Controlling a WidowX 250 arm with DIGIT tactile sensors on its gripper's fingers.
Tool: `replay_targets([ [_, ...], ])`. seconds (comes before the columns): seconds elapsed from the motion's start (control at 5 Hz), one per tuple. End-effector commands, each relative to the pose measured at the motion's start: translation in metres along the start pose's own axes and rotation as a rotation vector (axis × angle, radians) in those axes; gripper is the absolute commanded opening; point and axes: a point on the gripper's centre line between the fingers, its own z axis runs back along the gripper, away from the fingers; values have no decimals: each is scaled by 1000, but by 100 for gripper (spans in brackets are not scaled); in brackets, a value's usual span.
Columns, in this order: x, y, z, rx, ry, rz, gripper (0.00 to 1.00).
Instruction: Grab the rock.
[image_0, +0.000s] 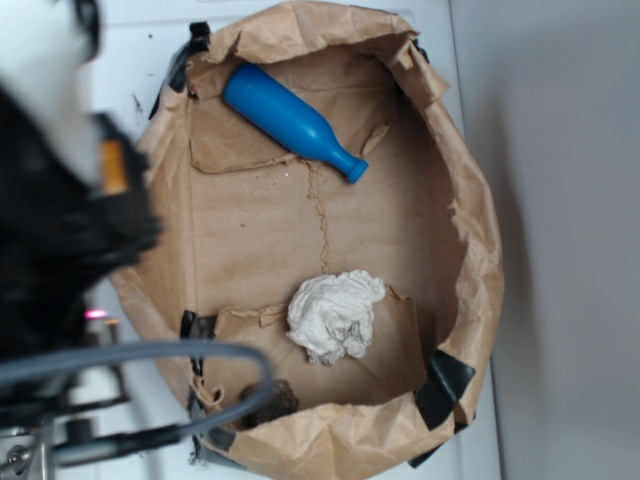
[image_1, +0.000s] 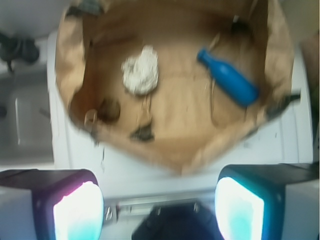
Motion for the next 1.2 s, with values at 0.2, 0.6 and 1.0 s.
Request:
replay_targets([
  [0.2, 50, 13, 2, -5, -34, 62, 100],
  [0.6, 50, 13, 2, -5, -34, 62, 100],
  [1.0, 51, 19, -84, 24, 80, 336, 100],
])
